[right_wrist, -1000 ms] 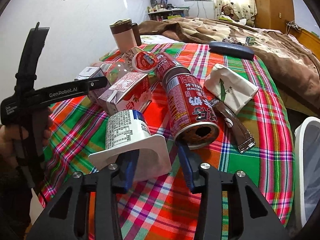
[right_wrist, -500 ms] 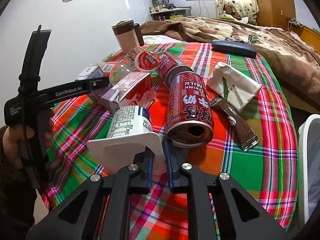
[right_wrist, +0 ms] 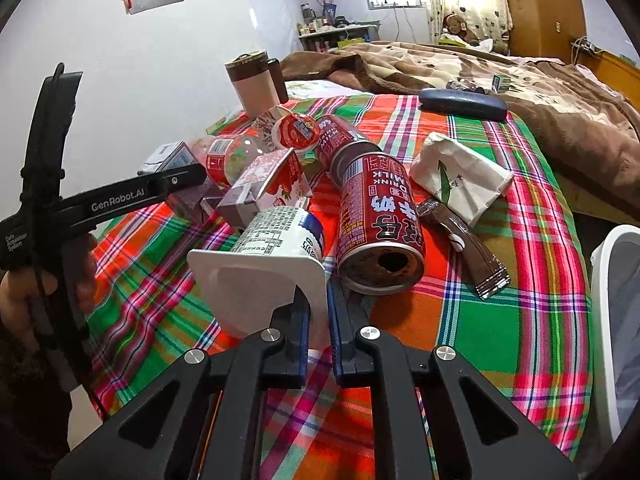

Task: Collect trash
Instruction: 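Grasp the white milk carton with the left tool while the right tool grasps the white yogurt cup, then carry the milk carton and yogurt cup over the trash bin with both tools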

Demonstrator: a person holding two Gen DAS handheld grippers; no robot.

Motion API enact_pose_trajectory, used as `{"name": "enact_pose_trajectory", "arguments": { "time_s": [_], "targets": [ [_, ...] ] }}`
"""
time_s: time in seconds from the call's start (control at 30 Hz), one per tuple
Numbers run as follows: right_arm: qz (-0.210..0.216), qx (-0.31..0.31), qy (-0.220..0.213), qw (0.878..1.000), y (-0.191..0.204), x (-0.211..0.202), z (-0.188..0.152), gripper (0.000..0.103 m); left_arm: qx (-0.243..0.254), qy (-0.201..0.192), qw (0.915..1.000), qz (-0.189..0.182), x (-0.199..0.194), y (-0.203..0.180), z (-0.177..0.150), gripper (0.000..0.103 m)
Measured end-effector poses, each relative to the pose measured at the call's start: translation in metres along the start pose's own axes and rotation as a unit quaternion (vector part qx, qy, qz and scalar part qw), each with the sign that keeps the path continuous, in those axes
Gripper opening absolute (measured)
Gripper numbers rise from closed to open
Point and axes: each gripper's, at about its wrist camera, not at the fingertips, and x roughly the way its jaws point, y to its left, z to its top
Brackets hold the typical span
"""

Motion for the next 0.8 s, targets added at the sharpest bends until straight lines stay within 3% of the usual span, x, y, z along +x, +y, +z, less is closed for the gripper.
{"name": "enact_pose_trajectory", "arguments": {
  "time_s": [0.8],
  "targets": [
    [0.002, 0.036, -0.07, 0.997, -0.022, -0.053, -0.002, 0.007, 0.038, -0.036, 0.998, -0.034, -0.065, -0.048, -0.013, 0.056]
  ]
}}
